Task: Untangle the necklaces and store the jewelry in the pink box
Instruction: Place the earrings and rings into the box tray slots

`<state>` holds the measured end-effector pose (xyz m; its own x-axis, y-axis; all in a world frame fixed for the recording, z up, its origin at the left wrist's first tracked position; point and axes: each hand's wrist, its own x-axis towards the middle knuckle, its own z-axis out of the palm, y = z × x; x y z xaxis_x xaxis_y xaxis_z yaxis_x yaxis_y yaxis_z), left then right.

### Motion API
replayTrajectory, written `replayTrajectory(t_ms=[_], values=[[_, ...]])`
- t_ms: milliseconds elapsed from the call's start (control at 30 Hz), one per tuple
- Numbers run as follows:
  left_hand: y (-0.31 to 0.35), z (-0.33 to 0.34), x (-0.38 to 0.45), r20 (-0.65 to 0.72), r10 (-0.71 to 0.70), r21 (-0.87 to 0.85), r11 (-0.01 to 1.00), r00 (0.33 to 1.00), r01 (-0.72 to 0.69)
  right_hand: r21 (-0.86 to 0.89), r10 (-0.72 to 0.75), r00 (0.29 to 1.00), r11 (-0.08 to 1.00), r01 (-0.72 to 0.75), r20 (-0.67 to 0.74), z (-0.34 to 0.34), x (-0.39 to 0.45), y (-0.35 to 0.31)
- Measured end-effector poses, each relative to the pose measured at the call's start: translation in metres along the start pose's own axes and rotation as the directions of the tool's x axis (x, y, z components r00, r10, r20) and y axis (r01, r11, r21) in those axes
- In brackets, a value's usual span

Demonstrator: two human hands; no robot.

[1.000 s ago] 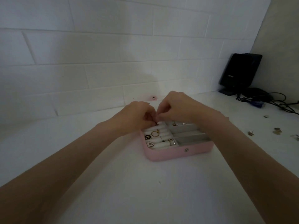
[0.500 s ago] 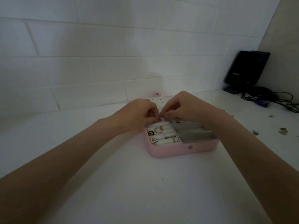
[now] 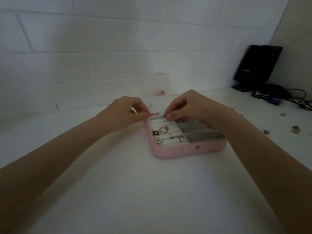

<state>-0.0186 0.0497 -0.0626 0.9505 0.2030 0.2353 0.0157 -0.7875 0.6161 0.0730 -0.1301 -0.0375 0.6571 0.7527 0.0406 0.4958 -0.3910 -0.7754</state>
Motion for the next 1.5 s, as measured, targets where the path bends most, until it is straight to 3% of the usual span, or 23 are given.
replayTrajectory(t_ms=[67, 133, 300, 467, 600, 867, 1100, 1400, 1500], values=[[-0.001, -0.002, -0.004, 0.043, -0.199, -0.204, 0.958, 0.979, 0.204, 0.077, 0.025, 0.999, 0.997, -0.022, -0.039, -0.005, -0.002, -0.001], [0.004, -0.001, -0.003, 0.131, -0.289, -0.271, 0.910, 0.948, 0.314, 0.159, 0.071, 0.995, 0.986, -0.060, -0.067, -0.008, -0.001, -0.002], [0.017, 0.011, -0.002, 0.244, -0.278, -0.291, 0.893, 0.929, 0.344, 0.192, 0.149, 0.988, 0.969, -0.154, 0.038, -0.002, -0.001, -0.004], [0.012, 0.001, -0.008, 0.395, -0.255, -0.509, 0.739, 0.883, 0.441, -0.034, 0.170, 0.982, 0.985, -0.167, 0.084, 0.006, 0.003, -0.016], [0.009, 0.000, -0.008, 0.440, -0.232, -0.537, 0.706, 0.868, 0.461, -0.181, 0.196, 0.980, 0.966, -0.186, 0.036, 0.016, 0.011, -0.019], [0.005, 0.000, -0.006, 0.456, -0.235, -0.583, 0.650, 0.859, 0.487, -0.337, 0.306, 0.950, 0.903, -0.267, 0.068, 0.019, 0.018, -0.040], [0.005, 0.000, -0.006, 0.456, -0.234, -0.593, 0.640, 0.859, 0.489, -0.366, 0.361, 0.931, 0.875, -0.317, 0.056, 0.019, 0.018, -0.044], [0.005, 0.000, -0.007, 0.457, -0.246, -0.574, 0.652, 0.855, 0.495, -0.430, 0.388, 0.918, 0.845, -0.318, 0.083, 0.020, 0.026, -0.051], [0.007, -0.001, -0.006, 0.419, -0.264, -0.528, 0.708, 0.869, 0.469, -0.495, 0.382, 0.922, 0.814, -0.303, 0.064, 0.019, 0.025, -0.053]])
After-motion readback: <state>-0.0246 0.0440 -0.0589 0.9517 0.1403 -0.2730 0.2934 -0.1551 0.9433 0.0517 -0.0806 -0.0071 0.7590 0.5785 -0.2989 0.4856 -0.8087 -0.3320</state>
